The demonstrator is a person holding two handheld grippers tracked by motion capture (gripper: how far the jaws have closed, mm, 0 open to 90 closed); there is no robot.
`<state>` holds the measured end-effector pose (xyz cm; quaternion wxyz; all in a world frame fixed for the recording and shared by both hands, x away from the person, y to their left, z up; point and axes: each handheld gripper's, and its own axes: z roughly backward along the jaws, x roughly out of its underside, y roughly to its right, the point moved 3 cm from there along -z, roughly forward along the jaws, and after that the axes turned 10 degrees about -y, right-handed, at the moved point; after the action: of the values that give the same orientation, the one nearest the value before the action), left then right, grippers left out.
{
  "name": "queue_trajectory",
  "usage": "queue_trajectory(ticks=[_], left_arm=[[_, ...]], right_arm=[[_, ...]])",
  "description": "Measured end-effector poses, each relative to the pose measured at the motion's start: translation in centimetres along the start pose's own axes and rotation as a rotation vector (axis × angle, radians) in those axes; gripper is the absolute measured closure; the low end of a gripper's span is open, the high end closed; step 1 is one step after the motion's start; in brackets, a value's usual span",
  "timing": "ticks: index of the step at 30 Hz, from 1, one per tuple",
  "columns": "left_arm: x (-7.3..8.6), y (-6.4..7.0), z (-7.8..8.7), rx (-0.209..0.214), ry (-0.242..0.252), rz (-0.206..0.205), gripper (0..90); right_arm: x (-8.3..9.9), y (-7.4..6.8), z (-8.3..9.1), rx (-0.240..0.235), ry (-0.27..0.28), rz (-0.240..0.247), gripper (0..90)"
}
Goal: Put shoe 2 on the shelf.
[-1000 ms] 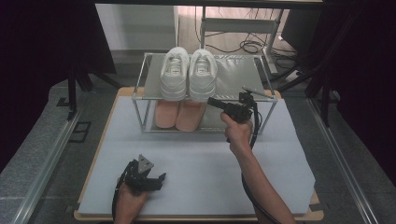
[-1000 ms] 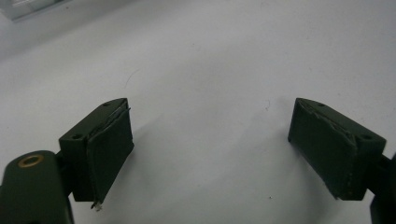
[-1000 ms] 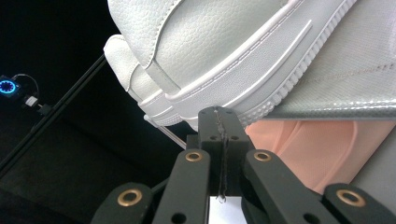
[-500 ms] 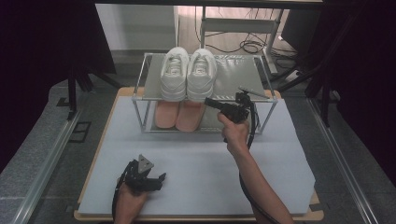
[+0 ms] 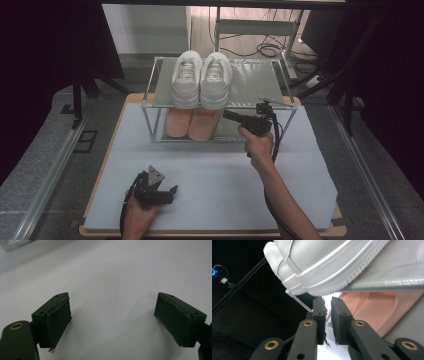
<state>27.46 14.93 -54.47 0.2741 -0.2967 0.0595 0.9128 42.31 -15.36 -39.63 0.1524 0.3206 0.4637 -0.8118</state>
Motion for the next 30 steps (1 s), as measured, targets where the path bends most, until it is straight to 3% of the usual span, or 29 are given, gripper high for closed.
queue_trajectory(ticks=[13,18,20,22,25,30], left_arm=[[0.0,0.0,0.0,0.001,0.002,0.002,13.7],[0.0,0.0,0.0,-0.001,-0.001,-0.003,13.7],[0.0,0.0,0.0,-0.002,-0.001,-0.004,13.7],[0.0,0.0,0.0,-0.001,-0.001,-0.003,13.7],[0.0,0.0,0.0,-0.001,-0.001,-0.003,13.6],[0.0,0.0,0.0,-0.002,-0.001,-0.004,13.6]], right_arm=[[2.3,1.3,2.5,0.106,-0.079,0.118,50.3],[3.5,1.8,3.4,0.133,-0.108,0.19,40.6],[4.0,2.0,3.8,0.127,-0.122,0.207,38.6],[4.5,2.2,4.1,0.151,-0.144,0.226,35.9],[5.4,2.3,4.7,0.23,-0.18,0.303,33.5],[6.7,2.5,5.4,0.259,-0.233,0.353,29.3]])
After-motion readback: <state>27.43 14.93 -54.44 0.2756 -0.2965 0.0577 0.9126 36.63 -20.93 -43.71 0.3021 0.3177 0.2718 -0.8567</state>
